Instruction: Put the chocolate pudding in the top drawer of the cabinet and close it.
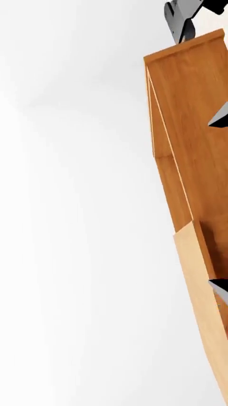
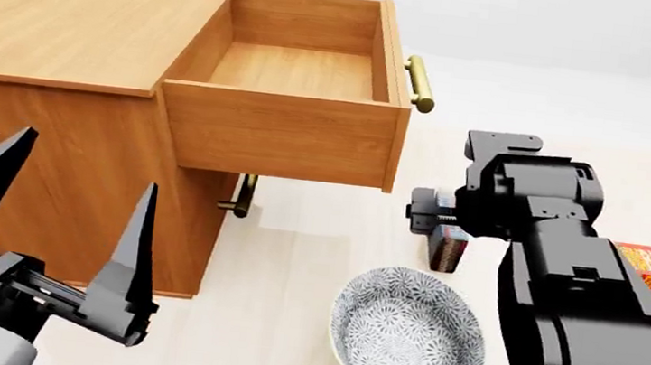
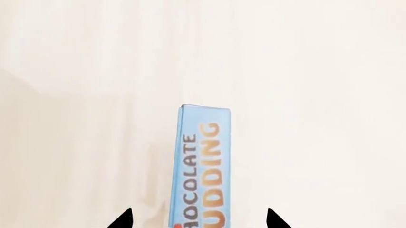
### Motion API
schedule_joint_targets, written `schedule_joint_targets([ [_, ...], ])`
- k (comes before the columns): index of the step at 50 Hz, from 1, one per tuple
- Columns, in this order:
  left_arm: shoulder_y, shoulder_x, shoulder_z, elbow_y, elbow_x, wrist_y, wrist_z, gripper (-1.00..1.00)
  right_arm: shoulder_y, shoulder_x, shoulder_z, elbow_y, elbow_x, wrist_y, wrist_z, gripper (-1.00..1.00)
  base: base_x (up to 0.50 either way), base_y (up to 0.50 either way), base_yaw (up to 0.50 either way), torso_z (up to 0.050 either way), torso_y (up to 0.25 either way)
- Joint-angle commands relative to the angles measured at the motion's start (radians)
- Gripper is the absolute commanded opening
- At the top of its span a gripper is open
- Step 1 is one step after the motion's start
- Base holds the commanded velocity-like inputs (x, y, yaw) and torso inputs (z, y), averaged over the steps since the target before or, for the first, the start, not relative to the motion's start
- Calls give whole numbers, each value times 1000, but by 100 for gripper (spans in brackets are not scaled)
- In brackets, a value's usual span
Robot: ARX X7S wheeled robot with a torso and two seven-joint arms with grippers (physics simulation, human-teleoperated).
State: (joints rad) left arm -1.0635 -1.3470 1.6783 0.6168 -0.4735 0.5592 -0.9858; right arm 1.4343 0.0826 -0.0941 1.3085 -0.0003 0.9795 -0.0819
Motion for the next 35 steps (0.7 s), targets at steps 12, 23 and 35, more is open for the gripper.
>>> schedule_joint_targets([
  [12, 13, 11, 6, 7, 48, -43, 10, 100, -6, 3, 7, 0, 2, 17, 27, 100, 0, 0, 0, -50, 0],
  [23, 15, 18, 4, 3, 54, -47, 14, 100, -15, 0, -2, 0, 2, 10, 16, 100, 0, 0, 0, -50, 0],
  [35, 18, 19, 5, 13, 65, -63, 20, 100, -19, 2, 15, 0, 3, 15, 13, 100, 0, 0, 0, -50, 0],
])
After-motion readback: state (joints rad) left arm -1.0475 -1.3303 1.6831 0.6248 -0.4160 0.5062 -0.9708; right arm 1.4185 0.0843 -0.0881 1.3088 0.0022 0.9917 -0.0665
